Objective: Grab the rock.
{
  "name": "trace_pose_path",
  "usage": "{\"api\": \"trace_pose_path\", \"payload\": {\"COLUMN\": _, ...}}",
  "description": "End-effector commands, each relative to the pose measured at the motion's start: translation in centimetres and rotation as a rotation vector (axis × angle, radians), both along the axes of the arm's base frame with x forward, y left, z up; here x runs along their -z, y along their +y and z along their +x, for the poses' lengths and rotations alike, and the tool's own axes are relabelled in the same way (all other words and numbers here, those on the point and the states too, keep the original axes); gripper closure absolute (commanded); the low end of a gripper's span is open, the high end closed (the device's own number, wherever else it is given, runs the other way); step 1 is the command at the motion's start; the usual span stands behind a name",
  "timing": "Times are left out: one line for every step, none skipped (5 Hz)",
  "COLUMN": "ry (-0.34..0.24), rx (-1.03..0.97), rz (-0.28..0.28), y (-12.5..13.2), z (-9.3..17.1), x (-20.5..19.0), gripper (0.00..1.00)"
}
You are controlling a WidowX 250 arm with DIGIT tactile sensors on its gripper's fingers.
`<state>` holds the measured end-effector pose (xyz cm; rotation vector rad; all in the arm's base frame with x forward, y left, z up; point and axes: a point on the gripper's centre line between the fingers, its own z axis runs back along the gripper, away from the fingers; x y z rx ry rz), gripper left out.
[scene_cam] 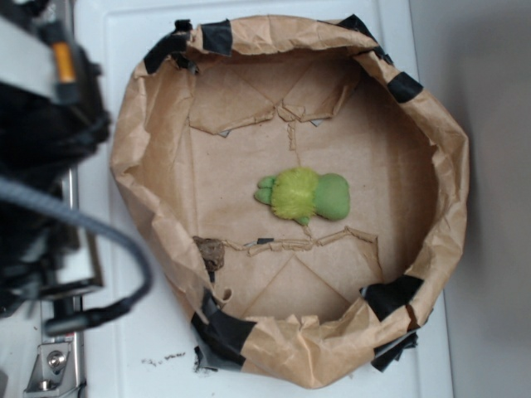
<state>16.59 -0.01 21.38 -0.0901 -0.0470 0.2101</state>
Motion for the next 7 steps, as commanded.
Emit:
{"api": "trace_pose_path", "payload": {"ry": 0.059, "rx": -0.138, "rz": -0.094, "y": -0.6, "z": 3.7, "x": 3.7, "gripper": 0.0}}
{"api": "trace_pose_path", "payload": {"ry": 0.184, "rx": -0.16, "rz": -0.139, "y": -2.7, "z": 4.8, "x": 7.0, "gripper": 0.0}}
{"api": "trace_pose_path", "payload": {"ry": 0.184, "rx": -0.16, "rz": -0.139, "y": -2.7, "z": 4.8, "x": 7.0, "gripper": 0.0}}
{"api": "trace_pose_path", "payload": {"ry": 0.184, "rx": -0.16, "rz": -0.139, "y": -2.7, "z": 4.8, "x": 7.0, "gripper": 0.0}}
{"api": "trace_pose_path", "payload": {"ry": 0.184, "rx": -0.16, "rz": -0.139, "y": -2.7, "z": 4.8, "x": 7.0, "gripper": 0.0}}
{"api": "trace_pose_path", "payload": {"ry": 0.129, "rx": -0.274, "rz": -0.157, "y": -0.7, "z": 4.8, "x": 4.3, "gripper": 0.0}}
{"api": "trace_pose_path", "payload": {"ry": 0.123, "rx": -0.447, "rz": -0.198, "y": 2.5, "z": 7.0, "x": 3.9, "gripper": 0.0}}
